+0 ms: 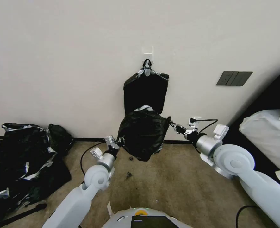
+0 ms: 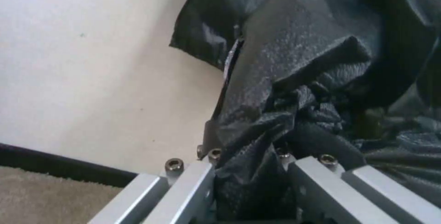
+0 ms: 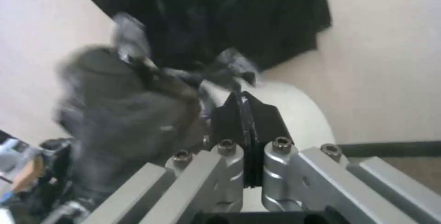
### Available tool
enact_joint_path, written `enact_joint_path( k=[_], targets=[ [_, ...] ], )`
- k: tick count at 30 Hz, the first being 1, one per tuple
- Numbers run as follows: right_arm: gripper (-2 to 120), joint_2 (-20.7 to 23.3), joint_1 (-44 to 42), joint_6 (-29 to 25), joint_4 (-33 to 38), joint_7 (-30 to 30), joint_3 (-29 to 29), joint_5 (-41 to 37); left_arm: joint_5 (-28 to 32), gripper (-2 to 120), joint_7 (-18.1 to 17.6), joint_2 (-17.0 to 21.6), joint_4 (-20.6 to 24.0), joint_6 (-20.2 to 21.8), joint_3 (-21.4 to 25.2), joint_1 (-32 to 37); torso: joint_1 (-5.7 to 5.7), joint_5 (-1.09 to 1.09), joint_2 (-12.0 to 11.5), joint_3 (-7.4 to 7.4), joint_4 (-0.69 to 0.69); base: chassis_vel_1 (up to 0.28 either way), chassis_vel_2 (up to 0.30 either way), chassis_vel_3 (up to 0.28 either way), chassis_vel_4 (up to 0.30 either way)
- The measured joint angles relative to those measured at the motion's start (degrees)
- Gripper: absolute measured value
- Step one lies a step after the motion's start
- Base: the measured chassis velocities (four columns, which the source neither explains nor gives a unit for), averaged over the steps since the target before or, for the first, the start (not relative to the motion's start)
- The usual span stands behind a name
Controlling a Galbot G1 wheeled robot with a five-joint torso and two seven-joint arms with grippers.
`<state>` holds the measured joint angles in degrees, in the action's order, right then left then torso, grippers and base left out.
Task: Place a trash bag onto the trash bin.
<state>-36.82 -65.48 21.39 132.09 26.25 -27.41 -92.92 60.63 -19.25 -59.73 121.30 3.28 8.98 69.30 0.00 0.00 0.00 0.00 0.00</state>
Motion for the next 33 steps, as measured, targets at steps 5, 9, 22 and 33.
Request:
enact_joint_path(
  k=[5,9,22,33],
  targets=[
    [0,-0.1,-1.0,0.8,-1.1,-0.2,0.9,2.1,1.3,1,0.0,-0.1,0.7,-0.1,0.2,-0.4,0.0,0.0,0.0,0.0,0.0,0.0,0.0,0.0,0.0],
    [0,-1.1,-1.8,0.9,-1.4,-0.4,1.5,3.7,2.0,1,-0.2,-0.2,1.1,-0.1,0.5,-0.3,0.0,0.0,0.0,0.0,-0.01,0.0,0.0,0.0,0.0],
    [31,-2.8,-5.0,0.9,0.2,-0.6,-11.2,-4.3,5.0,1,-0.1,0.0,0.1,-0.1,1.6,-0.3,0.0,-0.01,0.0,0.0,-0.01,0.0,0.0,0.0,0.0],
    [73,-3.8,-5.1,1.6,1.0,-0.4,-12.4,-7.2,6.2,1,-1.1,1.1,1.5,1.2,0.6,-0.9,0.0,-0.01,0.0,0.0,0.0,0.0,0.0,0.0,0.0]
  ],
)
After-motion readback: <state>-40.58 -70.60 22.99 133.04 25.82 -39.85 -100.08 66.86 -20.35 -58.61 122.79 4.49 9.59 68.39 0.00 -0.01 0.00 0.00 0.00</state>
